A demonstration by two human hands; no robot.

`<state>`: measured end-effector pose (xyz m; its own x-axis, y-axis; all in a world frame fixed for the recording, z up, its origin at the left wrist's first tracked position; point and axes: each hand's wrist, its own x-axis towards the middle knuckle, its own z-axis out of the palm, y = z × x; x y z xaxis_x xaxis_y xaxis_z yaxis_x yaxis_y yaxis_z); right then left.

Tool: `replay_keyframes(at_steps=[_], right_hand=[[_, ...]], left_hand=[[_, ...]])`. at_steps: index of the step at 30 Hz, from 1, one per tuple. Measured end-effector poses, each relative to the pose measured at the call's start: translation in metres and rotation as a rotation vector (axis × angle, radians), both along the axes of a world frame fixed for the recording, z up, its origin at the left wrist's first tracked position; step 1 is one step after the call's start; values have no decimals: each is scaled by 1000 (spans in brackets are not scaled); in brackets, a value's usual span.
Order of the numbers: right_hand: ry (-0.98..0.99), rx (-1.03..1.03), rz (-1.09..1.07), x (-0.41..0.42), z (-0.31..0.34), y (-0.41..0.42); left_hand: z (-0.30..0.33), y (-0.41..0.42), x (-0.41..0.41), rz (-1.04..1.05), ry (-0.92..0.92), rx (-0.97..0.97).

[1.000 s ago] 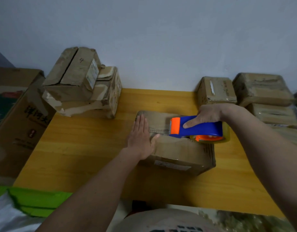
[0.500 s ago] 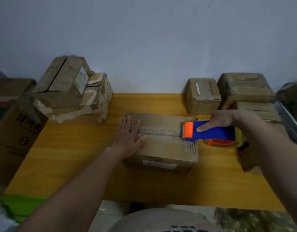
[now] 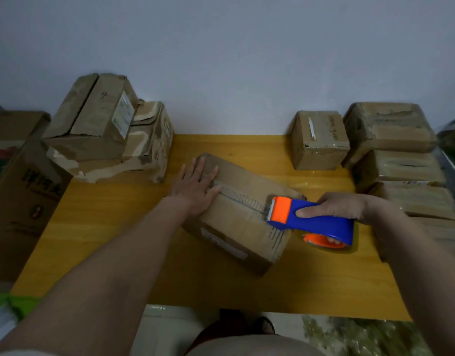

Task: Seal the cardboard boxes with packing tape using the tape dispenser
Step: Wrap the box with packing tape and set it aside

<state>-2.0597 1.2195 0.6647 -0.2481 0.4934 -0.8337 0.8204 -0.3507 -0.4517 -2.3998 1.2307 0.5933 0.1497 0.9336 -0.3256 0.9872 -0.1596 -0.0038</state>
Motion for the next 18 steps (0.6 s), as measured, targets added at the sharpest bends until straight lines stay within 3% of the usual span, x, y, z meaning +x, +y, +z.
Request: replay_keyframes(at_steps=[5,12,18], right_hand=[[40,-17,-24,-8,-6,-8],[96,-18,-47,-6,-7,-16],[126,-38,-77,-3,-9,-23]], left_hand=[[-9,-11,21,121,-39,71],[-7,-41,50,-223,-139,74],[-10,-27,86,-165,-133,120]])
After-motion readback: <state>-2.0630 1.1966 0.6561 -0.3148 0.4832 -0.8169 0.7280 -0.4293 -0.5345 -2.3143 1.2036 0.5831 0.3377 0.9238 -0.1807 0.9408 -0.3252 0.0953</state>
